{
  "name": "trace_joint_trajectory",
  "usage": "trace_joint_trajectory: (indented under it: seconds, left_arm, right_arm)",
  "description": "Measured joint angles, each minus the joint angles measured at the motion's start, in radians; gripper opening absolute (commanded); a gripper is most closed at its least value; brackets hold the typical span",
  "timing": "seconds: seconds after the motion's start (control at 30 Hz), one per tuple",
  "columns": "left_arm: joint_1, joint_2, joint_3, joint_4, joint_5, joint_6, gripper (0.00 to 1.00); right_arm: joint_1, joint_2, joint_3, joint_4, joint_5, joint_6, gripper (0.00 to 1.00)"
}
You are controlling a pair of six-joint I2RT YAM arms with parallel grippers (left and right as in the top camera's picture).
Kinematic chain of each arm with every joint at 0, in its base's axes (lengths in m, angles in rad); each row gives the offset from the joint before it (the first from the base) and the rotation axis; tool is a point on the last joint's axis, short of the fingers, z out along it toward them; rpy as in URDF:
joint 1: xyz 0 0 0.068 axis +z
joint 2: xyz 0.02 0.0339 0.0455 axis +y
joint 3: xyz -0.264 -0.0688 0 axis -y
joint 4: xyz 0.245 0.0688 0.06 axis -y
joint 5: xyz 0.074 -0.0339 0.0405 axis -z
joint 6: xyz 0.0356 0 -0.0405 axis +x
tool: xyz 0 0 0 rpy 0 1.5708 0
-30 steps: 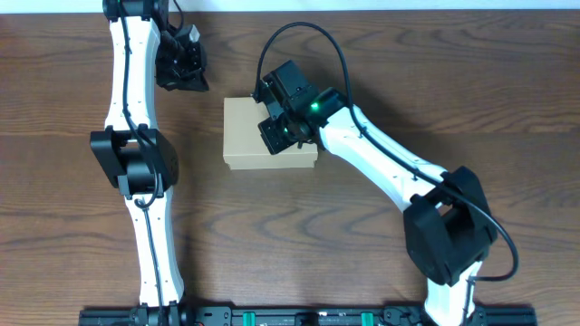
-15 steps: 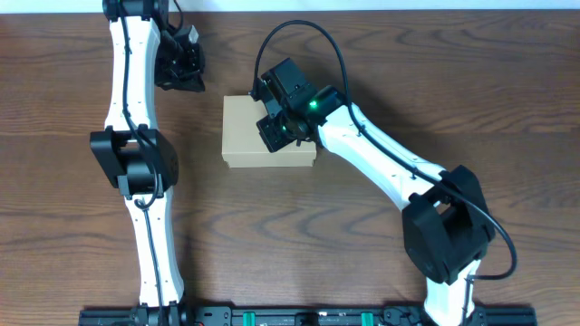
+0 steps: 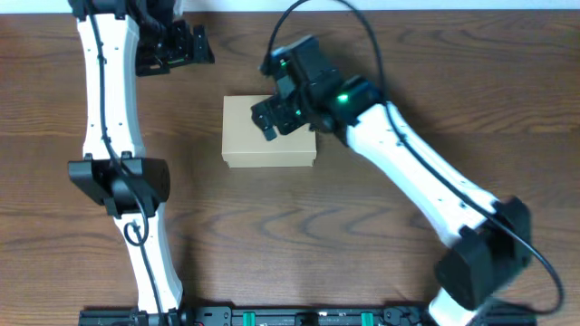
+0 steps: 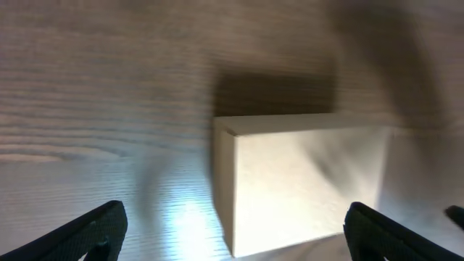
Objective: Pack container
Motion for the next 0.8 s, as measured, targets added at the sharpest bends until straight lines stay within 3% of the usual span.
trace_joint_trajectory:
  seconds: [0.2,0.37,0.67,0.8]
  left_arm:
    - [0.000,-0.087,0.000,0.000,0.045,0.043,0.96]
    - [0.000,-0.237,-0.053,0.000,0.055,0.077,0.96]
    - [0.000,-0.689,-0.573,0.009,0.066,0.143,0.96]
    - [0.000,-0.908,-0.867,0.128,0.066,0.137,0.96]
  right_arm:
    - [-0.082,-0.172,-0.001,-0.134,0.003,-0.082,0.99]
    - [-0.138,-0.386,-0.098,-0.129,-0.006,-0.136,0.99]
    - [-0.184,-0.904,-0.562,-0.058,-0.018,-0.168,0.99]
    - [-0.186,-1.098,-0.699,-0.060,-0.019,-0.166,0.99]
